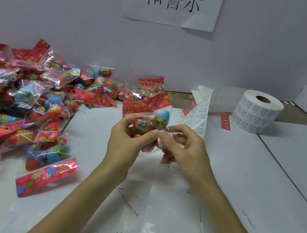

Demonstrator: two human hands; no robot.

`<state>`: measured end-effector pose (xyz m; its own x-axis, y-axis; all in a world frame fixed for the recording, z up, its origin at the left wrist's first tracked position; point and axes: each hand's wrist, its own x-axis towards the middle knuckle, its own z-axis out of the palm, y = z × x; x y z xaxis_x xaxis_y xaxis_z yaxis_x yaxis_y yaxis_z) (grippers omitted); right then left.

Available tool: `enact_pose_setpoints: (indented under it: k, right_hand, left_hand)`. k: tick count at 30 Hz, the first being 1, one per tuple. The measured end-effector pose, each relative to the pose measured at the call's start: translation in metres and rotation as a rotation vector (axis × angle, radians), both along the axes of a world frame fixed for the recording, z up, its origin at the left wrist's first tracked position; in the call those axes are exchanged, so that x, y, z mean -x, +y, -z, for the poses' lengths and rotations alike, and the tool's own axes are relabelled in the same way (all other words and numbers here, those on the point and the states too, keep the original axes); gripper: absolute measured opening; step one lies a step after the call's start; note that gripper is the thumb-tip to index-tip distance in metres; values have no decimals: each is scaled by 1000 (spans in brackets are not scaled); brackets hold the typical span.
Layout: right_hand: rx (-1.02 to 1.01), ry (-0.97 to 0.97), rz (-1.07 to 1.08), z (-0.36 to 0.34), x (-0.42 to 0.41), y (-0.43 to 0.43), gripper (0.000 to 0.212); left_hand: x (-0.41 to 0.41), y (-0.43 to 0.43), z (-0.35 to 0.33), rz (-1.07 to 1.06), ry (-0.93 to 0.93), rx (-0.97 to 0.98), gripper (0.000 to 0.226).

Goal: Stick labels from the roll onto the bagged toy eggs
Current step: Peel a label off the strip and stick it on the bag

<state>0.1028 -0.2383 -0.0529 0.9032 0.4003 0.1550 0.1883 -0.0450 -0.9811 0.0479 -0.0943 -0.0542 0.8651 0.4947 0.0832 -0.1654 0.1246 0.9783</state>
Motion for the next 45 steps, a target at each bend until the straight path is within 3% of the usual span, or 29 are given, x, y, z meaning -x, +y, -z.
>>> enact_pose_setpoints:
  k: [3, 7, 13, 19, 28, 36, 42, 45]
  right_hand:
    - [-31, -27, -4, -1, 1, 1, 42]
    - [-118, 72, -95, -4, -2, -1, 23]
    - [-113, 67, -68, -4, -1, 0, 21]
    - [-104, 41, -16, -5, -3, -4, 22]
    - [-86, 10, -18, -5, -2, -2, 14]
    - [-58, 24, -99, -6, -3, -4, 14]
    - [-58, 30, -62, -6, -4, -5, 7]
    - [2, -13, -27, -2, -6, -5, 13]
  left_hand:
    - [0, 0, 0, 7, -6, 1, 31]
    - [1, 2, -4, 50, -15, 64, 32]
    - [2, 2, -5, 128, -1, 114, 55]
    - [2, 0, -3, 194, 9, 27, 69]
    - [3, 3, -5, 182, -15, 85, 66]
    - [3, 6, -3, 247, -42, 251, 62]
    - [1, 7, -4, 175, -10, 175, 59]
    - [0, 4, -1, 137, 4, 103, 43]
